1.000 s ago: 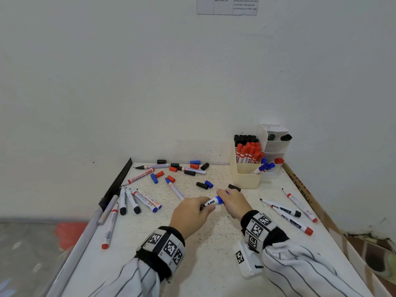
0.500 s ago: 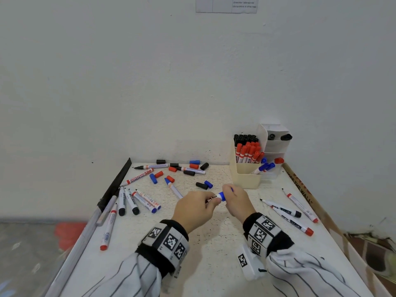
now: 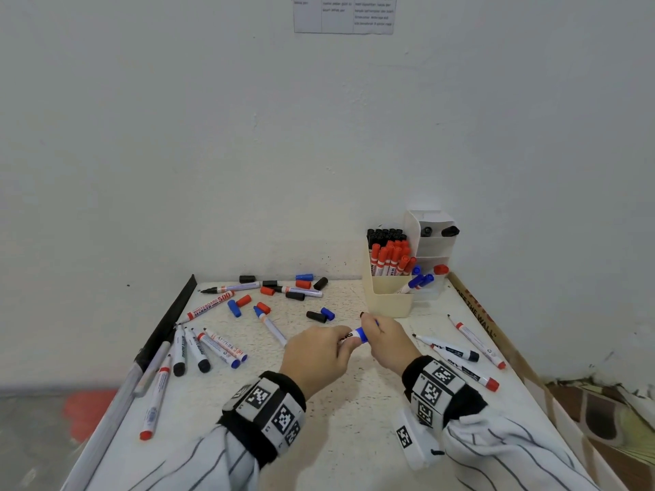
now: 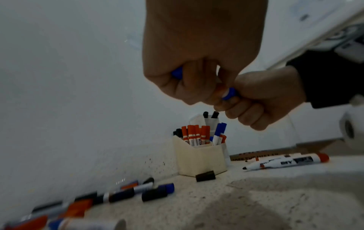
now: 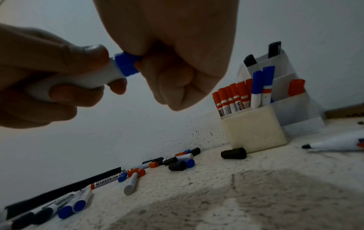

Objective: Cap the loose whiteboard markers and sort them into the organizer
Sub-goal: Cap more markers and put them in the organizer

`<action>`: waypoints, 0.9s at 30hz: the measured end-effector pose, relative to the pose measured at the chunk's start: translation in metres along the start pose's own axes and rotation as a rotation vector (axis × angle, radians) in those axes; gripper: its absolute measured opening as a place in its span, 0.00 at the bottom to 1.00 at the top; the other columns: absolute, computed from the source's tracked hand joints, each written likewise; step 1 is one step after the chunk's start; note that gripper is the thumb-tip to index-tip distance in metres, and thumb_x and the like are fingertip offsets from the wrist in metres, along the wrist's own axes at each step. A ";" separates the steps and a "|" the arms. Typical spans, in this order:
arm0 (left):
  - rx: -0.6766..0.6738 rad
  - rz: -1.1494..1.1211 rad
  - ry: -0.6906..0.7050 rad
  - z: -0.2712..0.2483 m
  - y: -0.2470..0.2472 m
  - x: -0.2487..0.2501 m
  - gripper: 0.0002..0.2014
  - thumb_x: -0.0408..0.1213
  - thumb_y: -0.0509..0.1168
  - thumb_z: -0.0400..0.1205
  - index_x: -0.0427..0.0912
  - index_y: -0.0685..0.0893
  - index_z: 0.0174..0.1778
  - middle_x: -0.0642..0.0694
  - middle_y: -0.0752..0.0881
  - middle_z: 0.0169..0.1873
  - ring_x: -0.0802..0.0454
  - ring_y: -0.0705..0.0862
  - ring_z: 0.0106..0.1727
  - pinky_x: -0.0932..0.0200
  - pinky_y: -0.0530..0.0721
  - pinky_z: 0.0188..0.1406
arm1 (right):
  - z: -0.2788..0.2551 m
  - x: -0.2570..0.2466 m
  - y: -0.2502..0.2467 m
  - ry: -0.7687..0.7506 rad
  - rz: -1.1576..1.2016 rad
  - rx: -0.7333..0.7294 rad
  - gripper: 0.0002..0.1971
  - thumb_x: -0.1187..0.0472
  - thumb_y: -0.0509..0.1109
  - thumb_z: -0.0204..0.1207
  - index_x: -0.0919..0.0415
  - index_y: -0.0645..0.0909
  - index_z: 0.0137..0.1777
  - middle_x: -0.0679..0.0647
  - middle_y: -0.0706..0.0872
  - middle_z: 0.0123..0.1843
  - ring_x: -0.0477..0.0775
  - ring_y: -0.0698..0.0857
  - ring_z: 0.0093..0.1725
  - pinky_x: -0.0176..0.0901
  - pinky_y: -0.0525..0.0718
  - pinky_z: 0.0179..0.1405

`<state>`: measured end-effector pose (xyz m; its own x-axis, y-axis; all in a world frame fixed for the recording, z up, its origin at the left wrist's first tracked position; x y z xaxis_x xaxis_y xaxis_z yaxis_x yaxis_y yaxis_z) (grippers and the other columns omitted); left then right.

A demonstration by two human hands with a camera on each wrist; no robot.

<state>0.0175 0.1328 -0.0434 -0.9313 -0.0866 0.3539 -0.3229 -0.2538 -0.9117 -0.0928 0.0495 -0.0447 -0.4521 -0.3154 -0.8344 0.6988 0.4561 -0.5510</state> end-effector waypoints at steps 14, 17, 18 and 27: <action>-0.044 -0.288 -0.010 0.014 0.007 0.008 0.16 0.51 0.55 0.85 0.47 0.81 0.39 0.55 0.74 0.24 0.57 0.73 0.30 0.58 0.73 0.34 | 0.000 0.006 -0.012 -0.113 0.053 0.059 0.21 0.64 0.54 0.83 0.55 0.63 0.26 0.49 0.64 0.25 0.43 0.63 0.25 0.30 0.65 0.22; -0.041 -0.391 -0.029 0.017 0.009 0.009 0.18 0.49 0.56 0.85 0.41 0.86 0.45 0.52 0.79 0.27 0.56 0.75 0.32 0.61 0.71 0.33 | 0.002 0.008 -0.012 -0.154 0.086 0.066 0.20 0.65 0.55 0.83 0.55 0.64 0.26 0.47 0.65 0.25 0.41 0.65 0.24 0.30 0.65 0.24; -0.021 -0.370 -0.020 0.018 0.010 0.008 0.19 0.50 0.56 0.85 0.40 0.86 0.45 0.49 0.81 0.29 0.55 0.74 0.32 0.60 0.71 0.33 | 0.003 0.009 -0.012 -0.156 0.074 0.063 0.21 0.64 0.55 0.83 0.54 0.64 0.26 0.47 0.65 0.25 0.42 0.65 0.25 0.31 0.65 0.24; -0.090 -0.548 -0.121 0.031 0.022 0.001 0.21 0.52 0.49 0.86 0.43 0.84 0.53 0.52 0.80 0.32 0.59 0.76 0.33 0.60 0.75 0.39 | 0.016 0.011 -0.027 -0.148 -0.027 0.006 0.15 0.55 0.60 0.82 0.53 0.68 0.33 0.51 0.72 0.29 0.47 0.69 0.28 0.36 0.68 0.31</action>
<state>0.0145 0.0967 -0.0567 -0.5991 -0.0761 0.7971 -0.7718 -0.2102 -0.6001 -0.1077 0.0203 -0.0383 -0.3844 -0.4471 -0.8077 0.6909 0.4410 -0.5729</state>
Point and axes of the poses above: each hand's wrist, its own z-axis towards the middle knuckle, its own y-axis out of the palm, x = y × z, the point moved 1 cm from there along z, towards the middle knuckle
